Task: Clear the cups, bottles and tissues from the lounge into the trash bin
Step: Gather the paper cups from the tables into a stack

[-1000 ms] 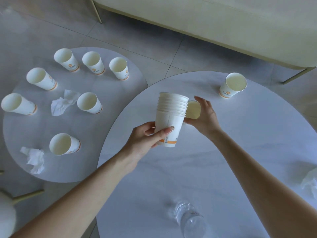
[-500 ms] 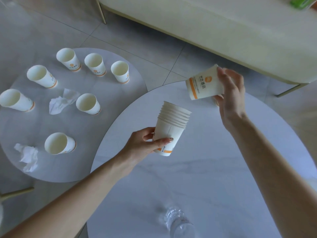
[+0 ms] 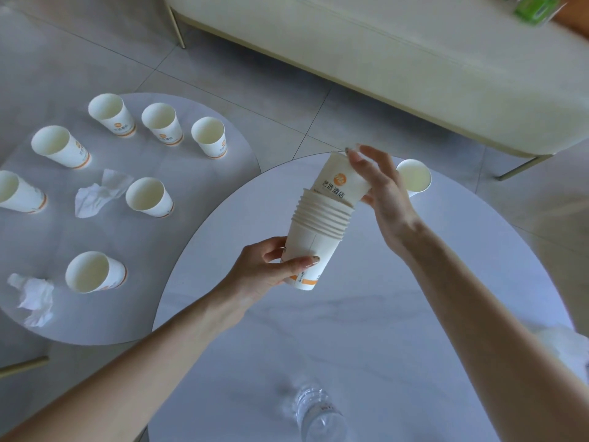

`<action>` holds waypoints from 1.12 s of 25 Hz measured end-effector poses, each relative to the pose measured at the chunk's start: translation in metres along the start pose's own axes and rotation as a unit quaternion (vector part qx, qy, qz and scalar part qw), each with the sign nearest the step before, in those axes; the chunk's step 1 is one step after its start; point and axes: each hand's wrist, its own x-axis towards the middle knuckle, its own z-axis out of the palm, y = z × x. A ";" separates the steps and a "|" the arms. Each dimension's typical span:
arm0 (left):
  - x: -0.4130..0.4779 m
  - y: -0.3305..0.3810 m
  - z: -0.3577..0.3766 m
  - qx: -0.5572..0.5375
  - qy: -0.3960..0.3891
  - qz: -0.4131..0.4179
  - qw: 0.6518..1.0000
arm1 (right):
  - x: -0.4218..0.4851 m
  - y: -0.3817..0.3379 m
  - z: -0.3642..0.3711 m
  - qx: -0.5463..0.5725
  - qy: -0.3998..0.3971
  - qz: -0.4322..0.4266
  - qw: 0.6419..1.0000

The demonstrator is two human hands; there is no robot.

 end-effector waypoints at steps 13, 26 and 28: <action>0.013 -0.001 0.008 -0.003 0.012 -0.009 1.000 | -0.002 0.029 -0.005 0.026 -0.126 0.022 0.991; 0.033 -0.015 0.018 -0.024 0.038 -0.005 0.999 | 0.080 0.074 -0.098 -0.249 0.242 -0.023 0.938; 0.034 -0.019 0.021 -0.017 0.037 -0.008 0.999 | 0.088 0.074 -0.097 -0.234 0.217 -0.008 0.948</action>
